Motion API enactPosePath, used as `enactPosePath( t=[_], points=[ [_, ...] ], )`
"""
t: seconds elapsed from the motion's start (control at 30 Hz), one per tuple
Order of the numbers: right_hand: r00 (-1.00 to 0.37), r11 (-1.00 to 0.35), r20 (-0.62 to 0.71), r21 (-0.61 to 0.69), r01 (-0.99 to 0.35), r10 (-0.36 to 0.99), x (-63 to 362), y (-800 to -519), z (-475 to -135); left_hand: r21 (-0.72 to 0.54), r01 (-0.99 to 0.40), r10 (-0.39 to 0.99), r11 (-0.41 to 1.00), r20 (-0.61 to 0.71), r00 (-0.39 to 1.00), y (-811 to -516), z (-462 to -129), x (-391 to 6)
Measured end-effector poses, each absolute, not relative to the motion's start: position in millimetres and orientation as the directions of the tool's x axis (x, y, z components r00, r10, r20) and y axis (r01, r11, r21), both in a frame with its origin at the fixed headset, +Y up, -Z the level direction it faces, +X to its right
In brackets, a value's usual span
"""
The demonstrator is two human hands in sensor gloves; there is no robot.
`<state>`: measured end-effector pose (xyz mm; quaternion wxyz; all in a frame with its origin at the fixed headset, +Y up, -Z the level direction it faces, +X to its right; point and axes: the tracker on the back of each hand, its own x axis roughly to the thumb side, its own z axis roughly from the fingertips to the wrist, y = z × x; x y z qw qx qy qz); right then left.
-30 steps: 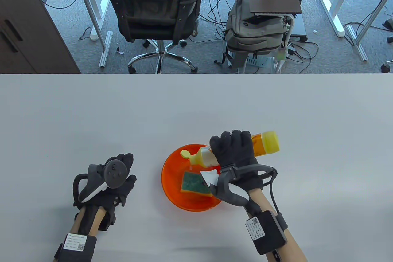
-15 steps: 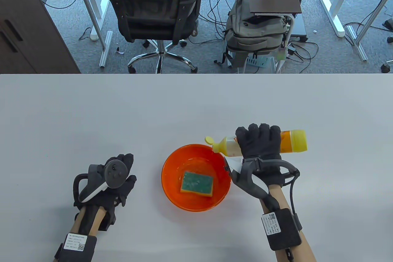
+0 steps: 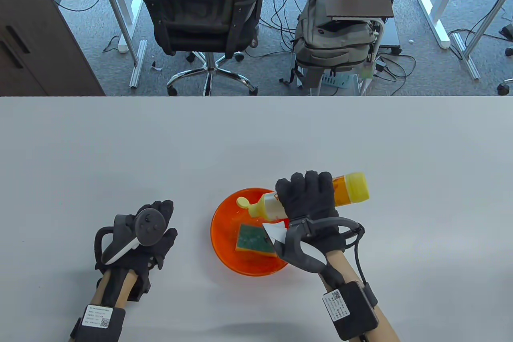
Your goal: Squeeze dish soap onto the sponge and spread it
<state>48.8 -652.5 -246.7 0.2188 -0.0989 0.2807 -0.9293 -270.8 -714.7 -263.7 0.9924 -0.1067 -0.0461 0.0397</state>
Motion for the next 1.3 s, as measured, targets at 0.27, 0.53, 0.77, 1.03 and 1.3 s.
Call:
enactPosePath(
  t=[0.27,0.53,0.77,1.03,1.3],
  points=[
    [-0.889,-0.78,0.151,-0.557,0.284,-0.432,31,-654,-236,-0.222,-0.074,0.093,0.972,0.079,0.993,-715,-263,-271],
    [-0.899,-0.803,0.175,-0.539,0.254,-0.401,33,-651,-234,-0.226,-0.07,0.09,0.972,0.081,0.993,-716,-264,-271],
    [-0.903,-0.805,0.14,-0.522,0.281,-0.406,44,-652,-241,-0.234,-0.066,0.087,0.97,0.078,0.993,-717,-264,-271],
    [-0.91,-0.805,0.078,-0.502,0.317,-0.407,63,-651,-250,-0.229,-0.068,0.088,0.971,0.079,0.993,-716,-264,-271],
    [-0.919,-0.81,-0.019,-0.464,0.357,-0.394,93,-648,-262,-0.229,-0.069,0.089,0.971,0.079,0.993,-717,-264,-271]
  ],
)
